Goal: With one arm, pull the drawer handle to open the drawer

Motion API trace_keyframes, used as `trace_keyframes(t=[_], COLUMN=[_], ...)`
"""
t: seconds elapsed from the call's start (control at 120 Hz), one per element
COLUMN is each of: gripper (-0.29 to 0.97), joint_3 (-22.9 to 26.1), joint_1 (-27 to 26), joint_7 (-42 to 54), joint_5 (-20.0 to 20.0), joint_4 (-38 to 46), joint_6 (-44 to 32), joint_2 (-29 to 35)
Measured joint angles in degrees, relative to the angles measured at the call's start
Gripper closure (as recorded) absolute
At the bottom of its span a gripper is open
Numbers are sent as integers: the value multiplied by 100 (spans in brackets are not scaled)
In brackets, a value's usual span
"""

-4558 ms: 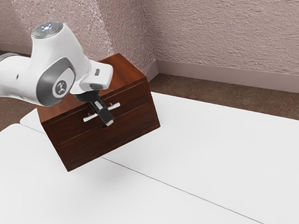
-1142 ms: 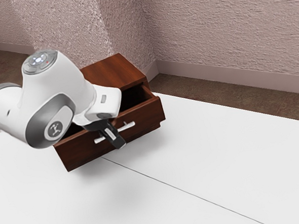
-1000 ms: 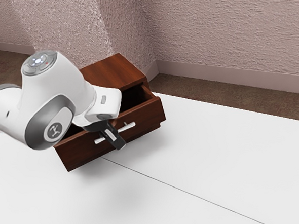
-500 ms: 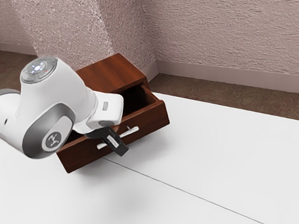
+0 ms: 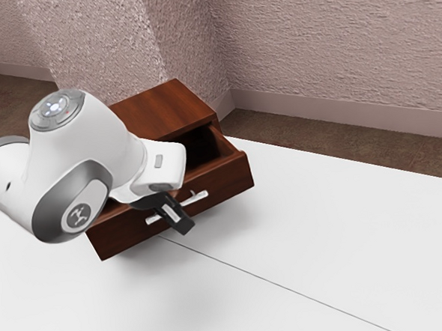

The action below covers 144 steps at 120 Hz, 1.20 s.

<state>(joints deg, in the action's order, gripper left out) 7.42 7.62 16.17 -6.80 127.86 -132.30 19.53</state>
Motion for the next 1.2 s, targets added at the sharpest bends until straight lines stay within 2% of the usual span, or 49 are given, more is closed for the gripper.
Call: trace_keyframes(t=[0.458, 0.708, 1.0, 1.075, 1.125, 1.2], gripper=[34, 26, 23, 22, 18, 12], joint_3=[14, 14, 14, 13, -16, -28], joint_1=[-92, -88, -129, -126, -85, -71], joint_7=[-164, -223, -263, -276, -432, -1191], joint_5=[-9, -1, -208, -273, -234, 6], joint_4=[155, 153, 51, -57, -279, -1095], joint_6=[-58, -62, -59, -53, -2, 499], joint_2=[176, 206, 430, 433, 416, 337])
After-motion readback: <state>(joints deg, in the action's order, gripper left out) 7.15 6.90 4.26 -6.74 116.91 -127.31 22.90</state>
